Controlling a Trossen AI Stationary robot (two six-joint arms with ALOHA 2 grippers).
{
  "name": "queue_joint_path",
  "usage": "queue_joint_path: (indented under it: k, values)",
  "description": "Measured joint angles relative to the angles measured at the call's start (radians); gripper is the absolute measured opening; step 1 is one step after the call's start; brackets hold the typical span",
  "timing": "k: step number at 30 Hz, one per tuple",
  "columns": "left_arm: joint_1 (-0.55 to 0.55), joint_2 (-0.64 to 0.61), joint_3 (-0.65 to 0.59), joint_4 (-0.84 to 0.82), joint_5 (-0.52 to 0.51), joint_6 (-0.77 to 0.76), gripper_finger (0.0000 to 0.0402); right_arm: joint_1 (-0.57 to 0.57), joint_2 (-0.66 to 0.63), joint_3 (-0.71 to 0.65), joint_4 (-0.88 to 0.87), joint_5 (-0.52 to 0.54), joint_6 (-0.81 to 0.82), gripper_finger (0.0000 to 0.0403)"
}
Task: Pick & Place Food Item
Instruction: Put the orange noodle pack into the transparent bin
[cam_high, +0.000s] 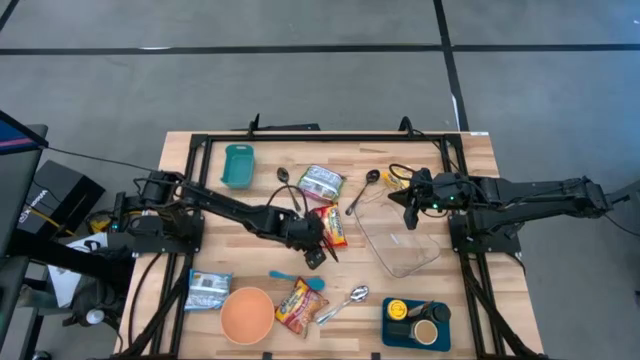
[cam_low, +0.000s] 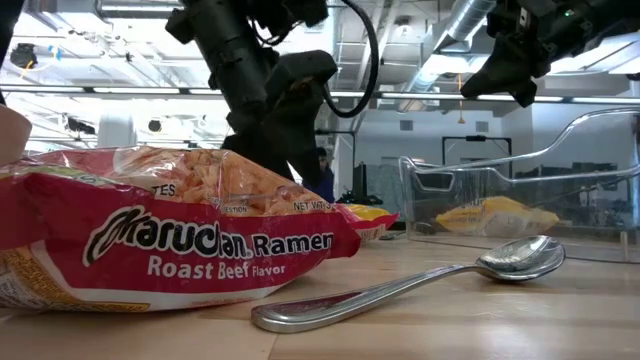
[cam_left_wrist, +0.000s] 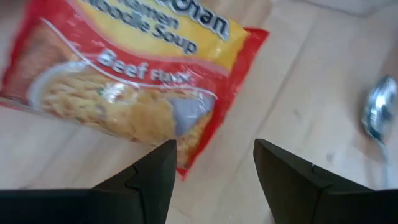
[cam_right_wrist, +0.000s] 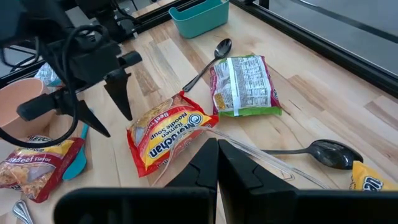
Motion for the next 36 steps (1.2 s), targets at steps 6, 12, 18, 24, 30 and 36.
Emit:
queue_joint_path:
  k: [6,12,18,24,30,36]
  values:
    - [-0.067,0.0,0.0,0.005,-0.228,-0.006,0.0209,0.0,0.0,0.0,0.0,0.0,0.0,0.0001]
    - [-0.11,0.0,0.0,0.014,-0.309,0.085,0.0209,0.0,0.0,0.0,0.0,0.0,0.0,0.0001]
    - [-0.116,0.0,0.0,0.015,-0.309,0.162,0.0209,0.0,0.0,0.0,0.0,0.0,0.0,0.0001]
    - [-0.104,0.0,-0.001,0.016,-0.309,0.169,0.0209,0.0,0.0,0.0,0.0,0.0,0.0,0.0001]
    - [-0.102,0.0,-0.046,0.058,-0.309,0.165,0.0209,0.0,0.0,0.0,0.0,0.0,0.0,0.0001]
    - [-0.102,0.0,-0.105,0.161,-0.292,0.164,0.0209,0.0,0.0,0.0,0.0,0.0,0.0,0.0001]
